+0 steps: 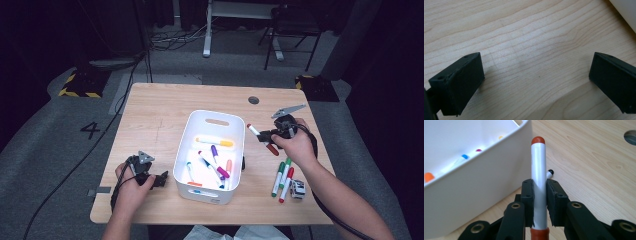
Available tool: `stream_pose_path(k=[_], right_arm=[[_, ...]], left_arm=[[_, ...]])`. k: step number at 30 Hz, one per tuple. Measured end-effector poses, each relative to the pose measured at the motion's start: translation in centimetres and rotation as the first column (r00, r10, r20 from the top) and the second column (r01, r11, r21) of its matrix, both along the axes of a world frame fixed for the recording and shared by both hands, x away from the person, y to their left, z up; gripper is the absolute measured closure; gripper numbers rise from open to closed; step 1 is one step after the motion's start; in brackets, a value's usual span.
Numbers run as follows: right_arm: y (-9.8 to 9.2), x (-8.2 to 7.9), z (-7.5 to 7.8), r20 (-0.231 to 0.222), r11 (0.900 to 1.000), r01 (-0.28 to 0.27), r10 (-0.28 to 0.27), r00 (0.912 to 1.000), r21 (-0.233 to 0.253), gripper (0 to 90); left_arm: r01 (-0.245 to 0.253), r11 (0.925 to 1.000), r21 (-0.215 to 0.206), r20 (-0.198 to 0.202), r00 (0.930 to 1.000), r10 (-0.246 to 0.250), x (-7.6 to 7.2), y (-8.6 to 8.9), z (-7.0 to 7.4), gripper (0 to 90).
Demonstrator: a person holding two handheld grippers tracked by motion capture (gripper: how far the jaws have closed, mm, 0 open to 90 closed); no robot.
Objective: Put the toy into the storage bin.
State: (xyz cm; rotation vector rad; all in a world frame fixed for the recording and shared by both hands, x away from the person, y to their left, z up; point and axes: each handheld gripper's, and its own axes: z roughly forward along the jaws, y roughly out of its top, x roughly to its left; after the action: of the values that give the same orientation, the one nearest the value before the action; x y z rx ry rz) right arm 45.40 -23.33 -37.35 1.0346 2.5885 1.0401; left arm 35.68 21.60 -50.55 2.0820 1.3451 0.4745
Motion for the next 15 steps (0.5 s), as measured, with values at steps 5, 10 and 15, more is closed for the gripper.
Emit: stream_pose_path(k=[5,10,15], right_arm=[[0.0,-1.0,0.9,0.007,1.0,-0.022,0.022,0.9997,0.016,76.6],[0.7,-2.4,2.5,0.026,0.997,-0.068,0.066,0.9974,0.043,76.6],[1.8,-2.9,3.6,0.032,0.994,-0.099,0.098,0.9947,0.043,76.5]], left_arm=[[0.0,1.0,0.0,0.0,1.0,0.0,0.0,0.0,0.0,0.1],[-0.002,1.0,-0.002,0.0,1.0,0.002,0.0,0.0,0.0,0.1],[-0.001,1.0,0.0,0.0,1.0,0.001,0.0,0.0,0.0,0.1]])
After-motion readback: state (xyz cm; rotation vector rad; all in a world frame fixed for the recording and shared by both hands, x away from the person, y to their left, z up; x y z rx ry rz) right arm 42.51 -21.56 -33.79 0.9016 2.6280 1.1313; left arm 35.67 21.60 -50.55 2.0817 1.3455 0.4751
